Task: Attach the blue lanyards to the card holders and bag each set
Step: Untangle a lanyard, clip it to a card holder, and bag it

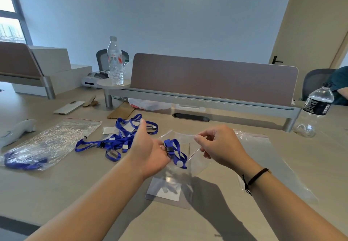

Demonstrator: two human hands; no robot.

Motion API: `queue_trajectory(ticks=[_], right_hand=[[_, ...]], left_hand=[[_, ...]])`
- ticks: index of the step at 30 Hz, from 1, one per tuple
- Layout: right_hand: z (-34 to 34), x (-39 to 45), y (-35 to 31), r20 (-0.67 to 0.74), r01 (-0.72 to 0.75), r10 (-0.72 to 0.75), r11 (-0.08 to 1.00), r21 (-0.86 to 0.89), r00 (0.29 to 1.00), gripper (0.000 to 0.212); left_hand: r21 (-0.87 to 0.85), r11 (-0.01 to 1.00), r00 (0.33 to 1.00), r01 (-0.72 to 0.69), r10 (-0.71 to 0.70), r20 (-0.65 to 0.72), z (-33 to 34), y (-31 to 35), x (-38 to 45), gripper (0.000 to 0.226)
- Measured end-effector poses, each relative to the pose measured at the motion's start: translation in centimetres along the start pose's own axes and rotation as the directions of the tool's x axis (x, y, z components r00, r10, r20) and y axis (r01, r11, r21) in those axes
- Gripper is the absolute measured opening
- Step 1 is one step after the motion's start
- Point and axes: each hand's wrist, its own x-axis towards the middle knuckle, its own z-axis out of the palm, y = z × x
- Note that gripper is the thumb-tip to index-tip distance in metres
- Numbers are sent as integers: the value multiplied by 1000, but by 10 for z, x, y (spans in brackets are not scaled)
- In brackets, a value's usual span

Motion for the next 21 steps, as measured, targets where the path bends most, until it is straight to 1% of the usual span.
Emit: queue_trajectory(ticks=[3, 6, 9, 12, 14, 16, 17, 18, 19, 20, 21], right_hand=[[-3, 1, 2, -3, -12, 12, 1000, 12, 1000, 21], [-4, 2, 4, -11, -27, 27, 999, 23, 1000, 19], [-5, 3, 5, -4, -36, 36, 999, 27, 999, 18], [-6, 7, 4, -23, -42, 42, 999, 18, 999, 19], [-5, 10, 3, -34, -56, 57, 998, 13, 998, 20], [-3, 11, 2, -33, -60, 59, 998, -11, 998, 21], [-3, 12, 2, -32, -56, 55, 998, -25, 998, 22], [-2, 12, 1, -32, -50, 48, 998, -38, 998, 22], [-2, 12, 1, -32, -45, 44, 998, -44, 999, 22], [-2, 11, 1, -33, -44, 43, 998, -44, 999, 22], [-3, 11, 1, -39, -45, 44, 998, -43, 998, 23]], left_hand=[[76, 997, 998, -11, 16, -67, -5, 5, 2, 109], [129, 992, 997, 9, 1, -72, -16, 12, 1, 104], [126, 992, 998, -15, 22, -54, -29, 17, -1, 97], [113, 992, 996, -49, 57, -69, -42, 19, 0, 80], [133, 989, 993, -57, 70, -95, -51, 19, -1, 69], [205, 976, 987, -73, 101, -128, -57, 16, -3, 56], [305, 949, 978, -78, 131, -160, -61, 11, -3, 47], [492, 867, 960, -76, 197, -199, -68, 5, -1, 37], [734, 677, 935, -51, 291, -204, -77, -1, 1, 27], [922, 388, 923, -19, 361, -133, -87, -7, 2, 20], [996, 84, 934, -2, 357, -28, -95, -11, 2, 22]])
